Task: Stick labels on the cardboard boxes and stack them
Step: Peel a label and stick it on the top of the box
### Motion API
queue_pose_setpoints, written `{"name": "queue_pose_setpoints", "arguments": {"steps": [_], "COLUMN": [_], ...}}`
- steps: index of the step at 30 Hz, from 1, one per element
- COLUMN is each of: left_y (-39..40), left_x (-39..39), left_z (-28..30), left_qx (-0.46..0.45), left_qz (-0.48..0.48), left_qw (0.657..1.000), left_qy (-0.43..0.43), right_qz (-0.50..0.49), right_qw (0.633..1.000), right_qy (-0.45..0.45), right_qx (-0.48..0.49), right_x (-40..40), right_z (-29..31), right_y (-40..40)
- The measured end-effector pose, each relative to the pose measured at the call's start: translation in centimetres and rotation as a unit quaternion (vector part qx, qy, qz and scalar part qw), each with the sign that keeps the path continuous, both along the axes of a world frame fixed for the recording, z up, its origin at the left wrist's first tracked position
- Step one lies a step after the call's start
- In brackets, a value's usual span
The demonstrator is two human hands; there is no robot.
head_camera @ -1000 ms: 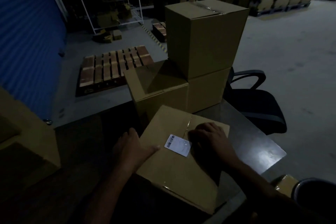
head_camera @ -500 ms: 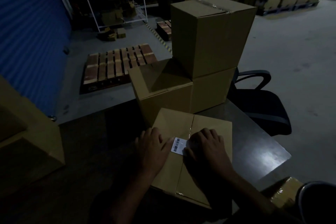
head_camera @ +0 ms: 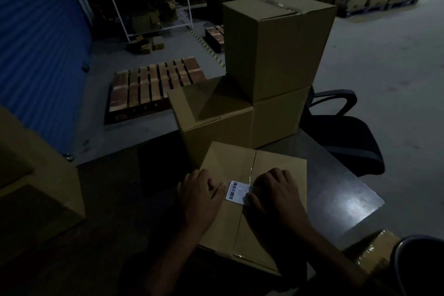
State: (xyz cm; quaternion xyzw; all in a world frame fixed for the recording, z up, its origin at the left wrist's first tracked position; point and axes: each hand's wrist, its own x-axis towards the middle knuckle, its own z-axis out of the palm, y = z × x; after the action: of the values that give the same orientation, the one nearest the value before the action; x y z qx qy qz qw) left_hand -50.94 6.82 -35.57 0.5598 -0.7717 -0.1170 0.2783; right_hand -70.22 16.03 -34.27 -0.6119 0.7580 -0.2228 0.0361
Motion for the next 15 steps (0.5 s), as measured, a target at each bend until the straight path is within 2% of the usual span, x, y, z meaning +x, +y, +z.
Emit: {"name": "queue_pose_setpoints", "arguments": {"steps": [2, 6, 9, 12, 15], "left_y": [-0.1, -0.6, -0.6, -0.7, 0.2], "left_x": [0.0, 0.1, 0.0, 0.5, 1.3], "left_z": [0.0, -0.2, -0.3, -0.4, -0.3], "left_qx": [0.002, 0.010, 0.025, 0.042, 0.082], "left_qz": [0.013, 0.046, 0.043, 0.057, 0.066], "left_qw": [1.000, 0.997, 0.994, 0.992, 0.987], "left_qy": [0.001, 0.055, 0.097, 0.100, 0.124], "right_qz": [-0.026, -0.077, -0.052, -0.004, 0.051], "right_qw": [1.000, 0.996, 0.996, 0.994, 0.994], "right_qy": [-0.014, 0.046, 0.075, 0.107, 0.096], "right_qx": [-0.003, -0.015, -0.014, 0.019, 0.021], "right_x": [0.0, 0.9, 0.4, -1.2, -3.2], "right_z": [0.7, 0.8, -0.6, -1.3, -1.3], "right_y": [0.8, 4.1, 4.4, 2.7, 1.0]}}
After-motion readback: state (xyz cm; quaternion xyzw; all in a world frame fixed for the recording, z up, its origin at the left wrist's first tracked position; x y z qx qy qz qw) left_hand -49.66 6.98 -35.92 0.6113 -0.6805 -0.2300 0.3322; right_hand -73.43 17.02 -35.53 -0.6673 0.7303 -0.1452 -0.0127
